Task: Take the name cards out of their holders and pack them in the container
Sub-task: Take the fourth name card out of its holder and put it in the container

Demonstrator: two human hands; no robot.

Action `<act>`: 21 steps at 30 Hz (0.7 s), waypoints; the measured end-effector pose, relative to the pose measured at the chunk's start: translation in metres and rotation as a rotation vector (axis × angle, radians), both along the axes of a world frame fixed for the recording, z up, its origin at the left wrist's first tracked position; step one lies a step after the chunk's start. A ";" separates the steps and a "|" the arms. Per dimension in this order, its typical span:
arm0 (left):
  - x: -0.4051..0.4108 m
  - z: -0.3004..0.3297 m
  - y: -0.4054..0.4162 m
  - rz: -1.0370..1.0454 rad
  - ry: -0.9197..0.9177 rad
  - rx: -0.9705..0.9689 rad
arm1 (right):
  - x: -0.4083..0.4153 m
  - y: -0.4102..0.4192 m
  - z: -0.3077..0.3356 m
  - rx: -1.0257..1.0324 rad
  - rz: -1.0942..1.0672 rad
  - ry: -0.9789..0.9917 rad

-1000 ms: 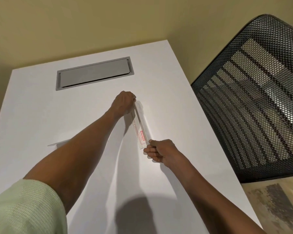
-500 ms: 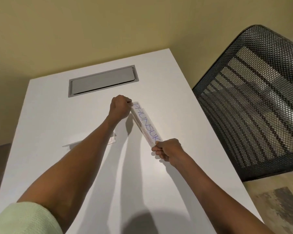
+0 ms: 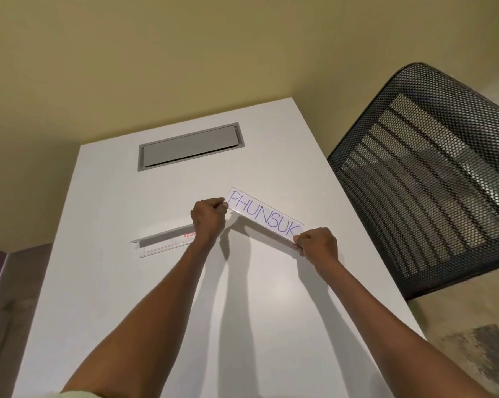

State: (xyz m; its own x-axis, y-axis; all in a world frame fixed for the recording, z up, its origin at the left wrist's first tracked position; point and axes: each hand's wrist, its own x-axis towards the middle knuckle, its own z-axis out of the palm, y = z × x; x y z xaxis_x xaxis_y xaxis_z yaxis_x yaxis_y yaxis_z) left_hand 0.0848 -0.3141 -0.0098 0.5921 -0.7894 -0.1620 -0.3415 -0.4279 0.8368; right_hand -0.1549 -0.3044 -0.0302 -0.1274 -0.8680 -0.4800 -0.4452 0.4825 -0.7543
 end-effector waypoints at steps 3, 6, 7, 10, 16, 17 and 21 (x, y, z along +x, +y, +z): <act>-0.006 -0.006 0.024 0.011 0.045 0.012 | -0.011 0.006 -0.005 -0.072 0.027 0.110; -0.010 -0.015 0.044 -0.012 0.006 0.042 | -0.020 0.012 -0.011 -0.132 0.054 0.189; -0.012 -0.018 0.050 -0.019 -0.015 0.054 | -0.022 0.014 -0.013 -0.157 0.068 0.217; -0.017 -0.027 0.068 -0.030 -0.052 0.115 | -0.028 0.023 -0.017 -0.222 0.112 0.280; -0.026 -0.043 0.096 -0.104 -0.182 0.226 | -0.042 0.036 -0.032 -0.335 0.230 0.425; -0.026 -0.045 0.099 -0.113 -0.202 0.233 | -0.043 0.037 -0.035 -0.348 0.237 0.438; -0.026 -0.056 0.108 -0.115 -0.221 0.245 | -0.047 0.040 -0.048 -0.365 0.256 0.433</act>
State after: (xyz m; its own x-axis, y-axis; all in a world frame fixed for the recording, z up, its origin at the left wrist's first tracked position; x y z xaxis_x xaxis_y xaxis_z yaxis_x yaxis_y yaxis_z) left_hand 0.0588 -0.2064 -0.0660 0.5435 -0.8065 -0.2328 -0.5605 -0.5551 0.6145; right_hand -0.2016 -0.2644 -0.0786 -0.0103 -0.9952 -0.0974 -0.8152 0.0648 -0.5756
